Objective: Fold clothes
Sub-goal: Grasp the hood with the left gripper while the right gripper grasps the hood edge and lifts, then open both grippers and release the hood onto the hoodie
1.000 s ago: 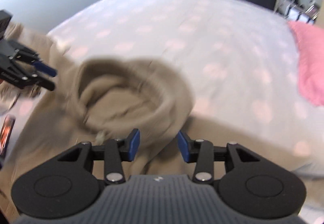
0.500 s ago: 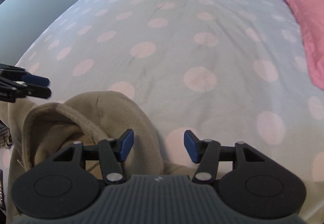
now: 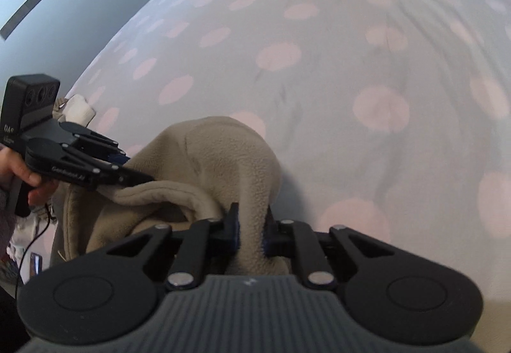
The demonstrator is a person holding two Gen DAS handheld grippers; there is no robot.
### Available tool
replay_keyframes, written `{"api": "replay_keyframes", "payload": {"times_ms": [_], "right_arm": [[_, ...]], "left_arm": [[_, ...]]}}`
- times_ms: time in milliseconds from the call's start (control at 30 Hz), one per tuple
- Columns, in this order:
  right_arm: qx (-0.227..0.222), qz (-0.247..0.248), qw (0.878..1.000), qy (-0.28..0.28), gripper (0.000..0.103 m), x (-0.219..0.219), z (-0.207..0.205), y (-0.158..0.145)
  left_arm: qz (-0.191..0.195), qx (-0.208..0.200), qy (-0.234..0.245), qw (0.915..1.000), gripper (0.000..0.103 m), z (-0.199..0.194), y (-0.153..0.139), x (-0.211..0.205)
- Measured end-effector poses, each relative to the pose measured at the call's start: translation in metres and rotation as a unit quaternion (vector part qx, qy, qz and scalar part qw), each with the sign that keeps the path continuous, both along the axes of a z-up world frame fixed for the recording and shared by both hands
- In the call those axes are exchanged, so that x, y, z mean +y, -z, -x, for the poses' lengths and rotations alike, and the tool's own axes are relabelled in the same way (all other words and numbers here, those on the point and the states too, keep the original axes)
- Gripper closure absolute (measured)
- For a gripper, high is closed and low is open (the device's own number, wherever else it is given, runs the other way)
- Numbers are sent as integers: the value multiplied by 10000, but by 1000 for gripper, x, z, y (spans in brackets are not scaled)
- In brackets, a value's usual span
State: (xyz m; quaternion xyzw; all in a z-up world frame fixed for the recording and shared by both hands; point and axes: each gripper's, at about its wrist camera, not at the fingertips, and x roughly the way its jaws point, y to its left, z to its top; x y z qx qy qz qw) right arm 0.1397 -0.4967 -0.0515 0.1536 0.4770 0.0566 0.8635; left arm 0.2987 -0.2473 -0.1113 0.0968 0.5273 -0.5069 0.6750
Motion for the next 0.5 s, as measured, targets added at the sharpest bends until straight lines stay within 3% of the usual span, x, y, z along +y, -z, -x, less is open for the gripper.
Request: {"api": "replay_keyframes", "payload": {"times_ms": [100,200,367,467,500], "right_arm": [[-241,471,9986,-90,89,-2,-11,-39],[-618,1039,9926,-69,89,0,-29,-77],[-1453,1870,9709,350,89,-4,-66,-131],[-1892,2269,9528,705,89,-8,-93,-149],[-2010,2418,9460,787,89,-8,-103,-152]], "left_arm": [[240,-538,-48,9983,96,-7,-46,-1],[508,-1194,-318,9910,97,-20,-97,-5],[732,-2217,-961,9676,97,-44,-154,-25],[893,-2649,-1371,9503,97,-62,-167,-40],[867,-2700,-1448,9480,97,-69,-166,-47]]}}
